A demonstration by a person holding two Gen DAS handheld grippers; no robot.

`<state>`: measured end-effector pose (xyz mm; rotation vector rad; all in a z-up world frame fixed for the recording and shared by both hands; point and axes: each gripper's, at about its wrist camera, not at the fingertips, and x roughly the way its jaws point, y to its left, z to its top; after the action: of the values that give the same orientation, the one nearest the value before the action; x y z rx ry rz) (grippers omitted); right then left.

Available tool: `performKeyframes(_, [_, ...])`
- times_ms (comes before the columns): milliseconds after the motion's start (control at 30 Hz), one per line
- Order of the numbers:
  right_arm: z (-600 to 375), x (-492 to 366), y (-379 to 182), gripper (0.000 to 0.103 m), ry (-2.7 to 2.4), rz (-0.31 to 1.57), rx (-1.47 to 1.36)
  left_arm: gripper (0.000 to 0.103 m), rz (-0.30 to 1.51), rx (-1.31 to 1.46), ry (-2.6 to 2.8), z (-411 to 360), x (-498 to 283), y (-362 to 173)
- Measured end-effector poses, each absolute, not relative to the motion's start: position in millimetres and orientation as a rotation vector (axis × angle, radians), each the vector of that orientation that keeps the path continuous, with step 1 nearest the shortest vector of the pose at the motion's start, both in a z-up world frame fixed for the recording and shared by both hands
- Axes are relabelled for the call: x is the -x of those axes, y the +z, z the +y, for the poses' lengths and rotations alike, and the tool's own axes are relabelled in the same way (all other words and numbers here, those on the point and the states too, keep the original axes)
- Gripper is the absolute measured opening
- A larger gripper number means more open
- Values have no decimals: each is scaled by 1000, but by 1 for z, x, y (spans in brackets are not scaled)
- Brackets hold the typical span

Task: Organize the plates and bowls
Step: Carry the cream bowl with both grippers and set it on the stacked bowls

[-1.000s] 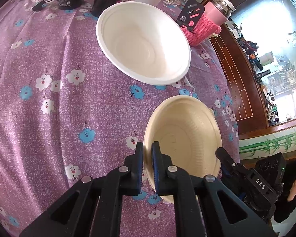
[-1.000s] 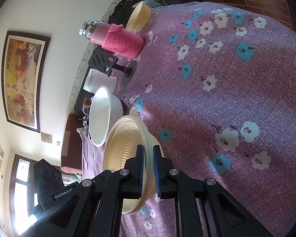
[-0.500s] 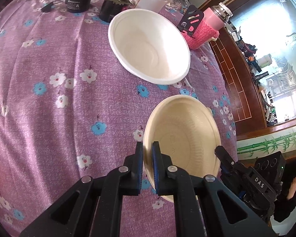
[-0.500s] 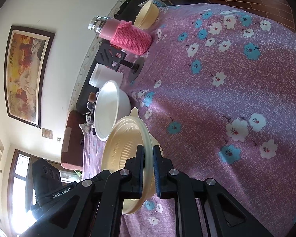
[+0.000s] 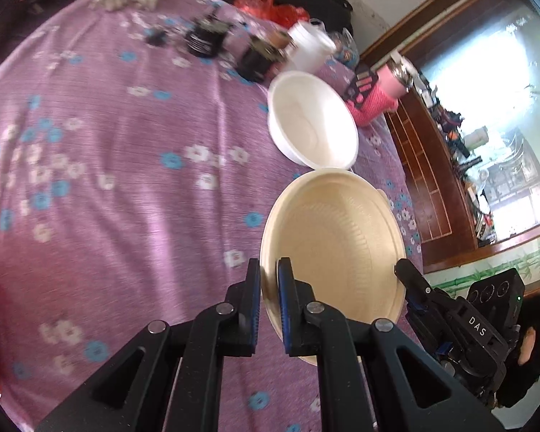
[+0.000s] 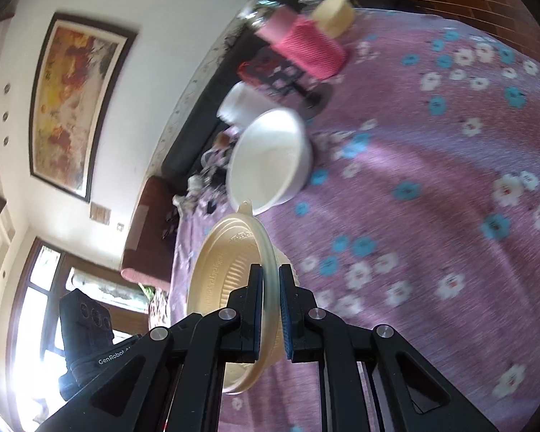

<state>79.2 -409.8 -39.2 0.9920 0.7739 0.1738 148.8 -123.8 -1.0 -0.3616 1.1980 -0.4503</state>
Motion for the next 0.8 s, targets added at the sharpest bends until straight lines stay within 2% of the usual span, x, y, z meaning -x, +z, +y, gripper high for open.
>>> performKeyframes(500, [-253,-96,19,11,419,792,-835,10,1034,410,-242,38,-91,56])
performKeyframes(800, [-138,-107,31,11,588,854,-736,10,985,411,-64,135,-51,72])
